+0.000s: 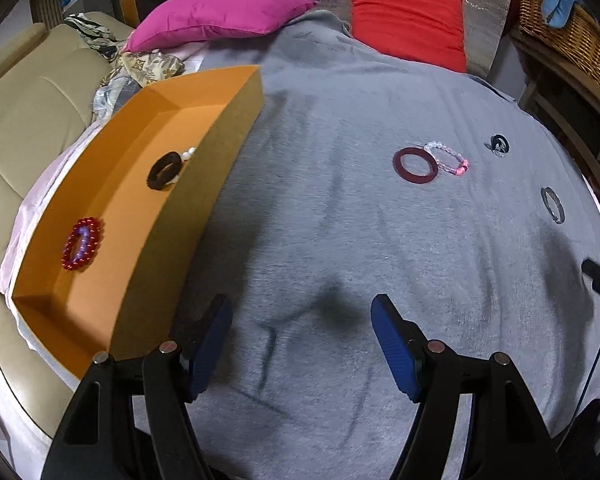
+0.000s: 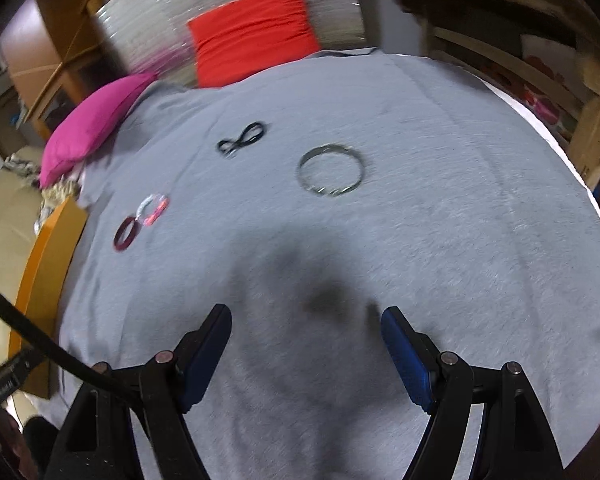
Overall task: Organize jewelry
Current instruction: 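Move the right tool down onto the silver bangle, then grasp the silver bangle with the right tool while the left tool grasps the red cord-wrapped bangle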
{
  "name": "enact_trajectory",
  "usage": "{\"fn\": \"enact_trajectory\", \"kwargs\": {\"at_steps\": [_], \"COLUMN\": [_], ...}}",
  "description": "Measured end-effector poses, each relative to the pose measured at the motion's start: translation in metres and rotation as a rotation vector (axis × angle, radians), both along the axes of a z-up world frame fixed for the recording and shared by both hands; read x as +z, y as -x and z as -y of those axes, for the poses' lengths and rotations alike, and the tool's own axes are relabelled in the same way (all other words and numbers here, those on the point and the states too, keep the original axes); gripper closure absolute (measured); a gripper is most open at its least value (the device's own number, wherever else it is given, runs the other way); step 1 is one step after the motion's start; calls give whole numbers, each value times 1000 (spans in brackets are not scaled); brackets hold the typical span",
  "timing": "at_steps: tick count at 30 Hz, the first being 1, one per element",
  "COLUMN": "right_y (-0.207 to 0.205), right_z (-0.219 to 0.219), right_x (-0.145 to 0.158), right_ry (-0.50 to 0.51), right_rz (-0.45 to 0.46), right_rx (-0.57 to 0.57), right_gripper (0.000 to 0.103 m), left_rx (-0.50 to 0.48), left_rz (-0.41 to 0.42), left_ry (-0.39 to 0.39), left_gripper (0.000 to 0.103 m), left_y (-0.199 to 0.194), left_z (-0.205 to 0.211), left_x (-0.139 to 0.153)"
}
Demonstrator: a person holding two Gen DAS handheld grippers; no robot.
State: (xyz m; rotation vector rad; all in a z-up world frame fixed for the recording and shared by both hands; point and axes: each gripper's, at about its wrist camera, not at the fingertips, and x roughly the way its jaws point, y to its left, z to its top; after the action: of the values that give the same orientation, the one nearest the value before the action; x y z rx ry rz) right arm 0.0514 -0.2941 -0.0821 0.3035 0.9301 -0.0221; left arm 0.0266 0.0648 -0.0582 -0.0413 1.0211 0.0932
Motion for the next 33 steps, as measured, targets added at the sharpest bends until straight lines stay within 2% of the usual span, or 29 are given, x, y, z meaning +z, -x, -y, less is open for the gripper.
{"fn": "enact_trajectory", "kwargs": {"at_steps": [4, 9, 13, 16, 17, 18, 20, 24, 29, 33], "right_y": [-36, -83, -110, -124, -126, -128, -126, -115, -99, -92], "right_z": [23, 40, 41, 36, 32, 30, 28, 30, 33, 35], "right_x": [1, -2, -11, -20, -23, -25, -25, -24, -25, -25], "right_ry": [-2, 23, 79, 115, 143, 169, 176, 168, 150, 139], "right_rz": [-14, -52, -88, -121, -135, -143, -138, -128, -114, -109], "right_rx": [-45, -70, -75, -52, -41, -32, -23, -20, -14, -9], "right_gripper": [24, 42, 48, 69, 87, 96, 100, 100, 100, 100], "left_rx": [-5, -5, -12, -21, -23, -28, -39, -59, -54, -68], "left_rz": [-8, -22, -20, -4, -1, 2, 8, -7, -72, -84], "left_ry": [-4, -5, -10, 0, 12, 23, 44, 107, 132, 110], "left_gripper": [31, 31, 31, 31, 31, 31, 31, 31, 31, 31], "left_y": [-6, -12, -24, -40, -48, -56, -75, -112, -149, -161], "left_z": [3, 3, 7, 10, 12, 14, 18, 28, 41, 53], "left_x": [-5, -12, -12, -8, -7, -6, -3, -5, -22, -29]}}
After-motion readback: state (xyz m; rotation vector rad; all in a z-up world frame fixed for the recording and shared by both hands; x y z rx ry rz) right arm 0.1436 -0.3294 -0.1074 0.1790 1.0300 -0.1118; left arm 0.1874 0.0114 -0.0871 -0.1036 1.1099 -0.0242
